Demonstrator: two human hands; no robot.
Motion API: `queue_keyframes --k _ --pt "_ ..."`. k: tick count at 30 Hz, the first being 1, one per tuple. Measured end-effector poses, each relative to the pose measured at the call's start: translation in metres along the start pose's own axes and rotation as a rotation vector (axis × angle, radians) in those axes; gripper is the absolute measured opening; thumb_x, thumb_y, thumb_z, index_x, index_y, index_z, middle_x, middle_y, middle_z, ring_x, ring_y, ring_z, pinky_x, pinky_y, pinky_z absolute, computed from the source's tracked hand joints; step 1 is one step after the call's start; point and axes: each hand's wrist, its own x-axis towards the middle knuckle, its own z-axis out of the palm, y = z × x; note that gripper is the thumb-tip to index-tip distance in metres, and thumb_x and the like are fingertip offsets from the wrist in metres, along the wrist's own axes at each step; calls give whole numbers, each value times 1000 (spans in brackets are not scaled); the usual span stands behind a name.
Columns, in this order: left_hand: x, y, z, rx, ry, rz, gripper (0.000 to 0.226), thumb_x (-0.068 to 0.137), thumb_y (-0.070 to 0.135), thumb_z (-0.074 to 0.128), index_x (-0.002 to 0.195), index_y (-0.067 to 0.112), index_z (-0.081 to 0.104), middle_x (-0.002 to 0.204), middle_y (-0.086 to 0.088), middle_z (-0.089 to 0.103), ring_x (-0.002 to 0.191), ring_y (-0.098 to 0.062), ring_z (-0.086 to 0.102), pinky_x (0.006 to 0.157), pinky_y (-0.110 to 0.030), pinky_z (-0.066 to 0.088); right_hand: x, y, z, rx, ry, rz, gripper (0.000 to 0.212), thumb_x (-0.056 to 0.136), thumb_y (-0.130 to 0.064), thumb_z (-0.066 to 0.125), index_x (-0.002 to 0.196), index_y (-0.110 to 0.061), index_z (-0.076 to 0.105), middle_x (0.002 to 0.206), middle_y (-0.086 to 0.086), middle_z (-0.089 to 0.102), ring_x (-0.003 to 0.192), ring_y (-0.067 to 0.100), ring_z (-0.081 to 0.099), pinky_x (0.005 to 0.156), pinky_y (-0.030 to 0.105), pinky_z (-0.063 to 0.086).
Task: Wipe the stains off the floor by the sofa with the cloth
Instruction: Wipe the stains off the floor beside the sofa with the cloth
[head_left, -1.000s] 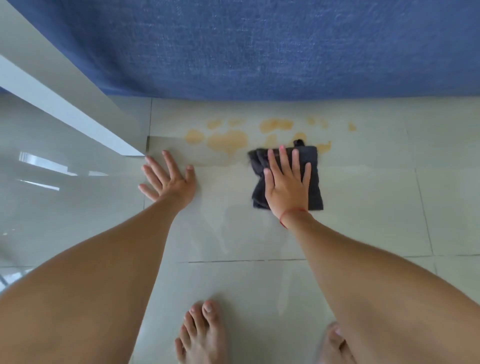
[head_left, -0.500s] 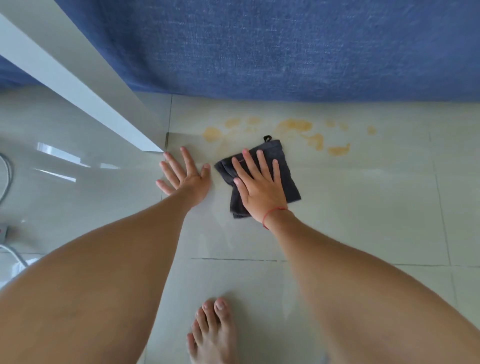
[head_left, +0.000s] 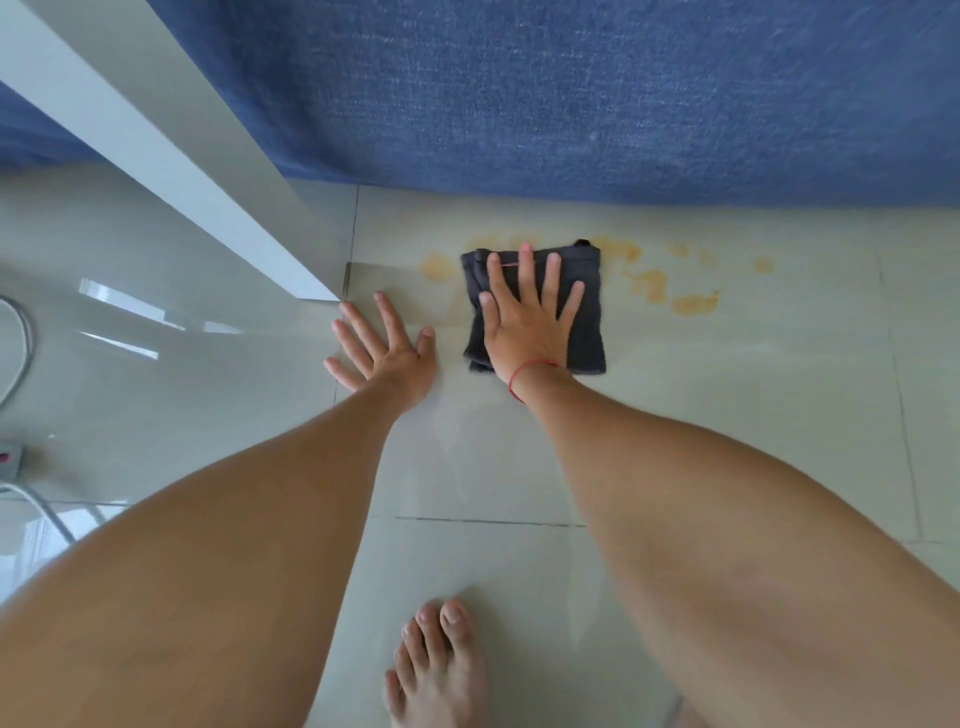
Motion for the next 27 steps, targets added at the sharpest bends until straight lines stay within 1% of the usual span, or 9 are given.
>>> queue_keyframes --k 4,7,9,11,14,18,21,23,27 --pt "0 0 -2 9 -18 -2 67 98 55 15 151 32 -20 157 -5 -32 147 -25 -26 115 -53 -11 -18 -3 8 -9 4 -152 49 102 -42 26 150 -35 22 163 -3 6 150 28 0 117 56 -4" --pt "-3 0 -4 2 -31 4 68 98 56 15 151 33 -22 156 -5 -34 146 -25 -27 115 -53 -12 -43 18 10 -51 -20 -284 51 99 -42 20 149 -32 27 162 -3 14 150 28 8 118 53 1" --pt "-4 0 -4 -10 -26 6 68 98 55 16 151 33 -21 157 -5 -33 146 -24 -27 115 -52 -12 -56 40 7 -84 -45 -331 54 97 -43 16 149 -31 28 161 -4 19 149 26 13 119 50 5" --pt "-4 0 -4 -21 -18 6 68 98 55 16 152 33 -19 158 -5 -31 147 -24 -25 116 -52 -12 -61 62 2 -105 -52 -305 54 98 -43 16 150 -33 24 161 -8 15 150 22 9 119 47 2" --pt "-3 -1 -2 -25 -8 12 68 98 55 17 152 32 -17 158 -6 -30 147 -24 -25 116 -52 -12 -52 79 -2 -105 -31 -183 50 102 -42 19 151 -36 16 162 -11 6 150 19 -1 120 45 -4" --pt "1 -1 3 -11 15 6 70 97 57 19 153 32 -16 159 -6 -28 148 -25 -23 116 -53 -10 -15 60 -5 -42 45 21 50 102 -42 19 152 -36 13 162 -10 2 150 20 -2 119 51 -5" --pt "3 -1 6 -7 27 -1 70 97 57 19 153 32 -16 159 -7 -27 148 -25 -22 116 -53 -10 9 33 -3 -16 68 139 51 102 -43 16 152 -37 6 163 -4 -3 150 27 -7 117 57 -7" --pt "2 0 6 2 19 2 69 98 57 18 152 32 -18 158 -6 -30 147 -25 -24 116 -53 -11 18 17 -2 -26 61 127 51 102 -44 16 152 -37 6 163 -2 -4 149 30 -8 115 59 -8" --pt "3 0 3 9 6 -4 69 98 57 16 151 32 -21 157 -6 -32 147 -25 -25 116 -54 -11 22 3 -1 -46 19 -75 50 102 -43 20 151 -37 14 163 -4 1 149 29 -5 116 59 -6"
